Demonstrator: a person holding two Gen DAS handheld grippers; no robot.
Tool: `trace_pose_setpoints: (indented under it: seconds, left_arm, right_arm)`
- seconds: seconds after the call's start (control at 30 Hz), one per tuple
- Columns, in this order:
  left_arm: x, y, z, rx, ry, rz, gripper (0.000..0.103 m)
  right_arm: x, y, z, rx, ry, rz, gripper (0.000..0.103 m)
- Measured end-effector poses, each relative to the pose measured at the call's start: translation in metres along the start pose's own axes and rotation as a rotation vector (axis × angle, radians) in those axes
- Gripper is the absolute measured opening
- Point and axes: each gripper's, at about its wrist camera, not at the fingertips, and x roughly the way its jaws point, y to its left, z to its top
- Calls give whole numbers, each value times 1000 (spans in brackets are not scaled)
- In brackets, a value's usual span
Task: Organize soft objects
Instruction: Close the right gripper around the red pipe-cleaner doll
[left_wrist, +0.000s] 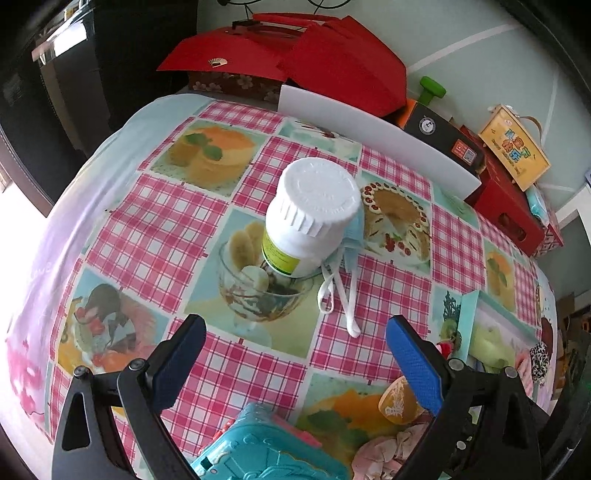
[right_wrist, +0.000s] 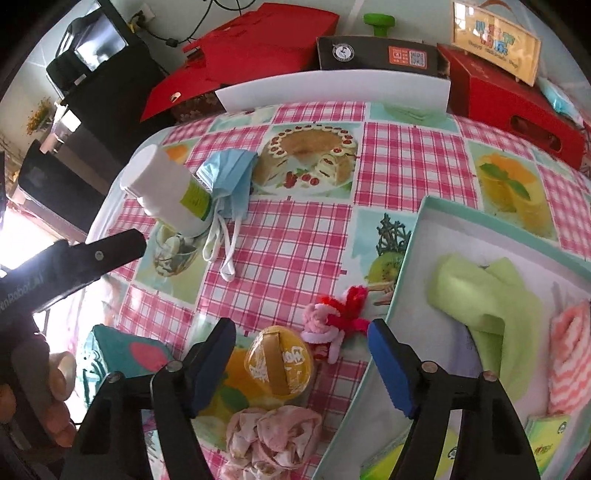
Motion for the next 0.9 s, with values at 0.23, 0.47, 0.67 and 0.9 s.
trace_pose_setpoints:
  seconds: [0.23,0.47,0.67,0.9]
  left_arm:
    - [1,1,0,1,6,2,98]
    - [1,1,0,-6,10,-5,98]
    - [3,2,0,-19,15,-8,98]
    - [8,1,1,-29,24,-12,98]
  right_arm:
    - [13,3,2,11,58,-23,75]
    - [26,6,13,20,72,-40,71]
    - [38,7,20,10,77,-79,61]
    - [50,6,31,7,72,-115,61]
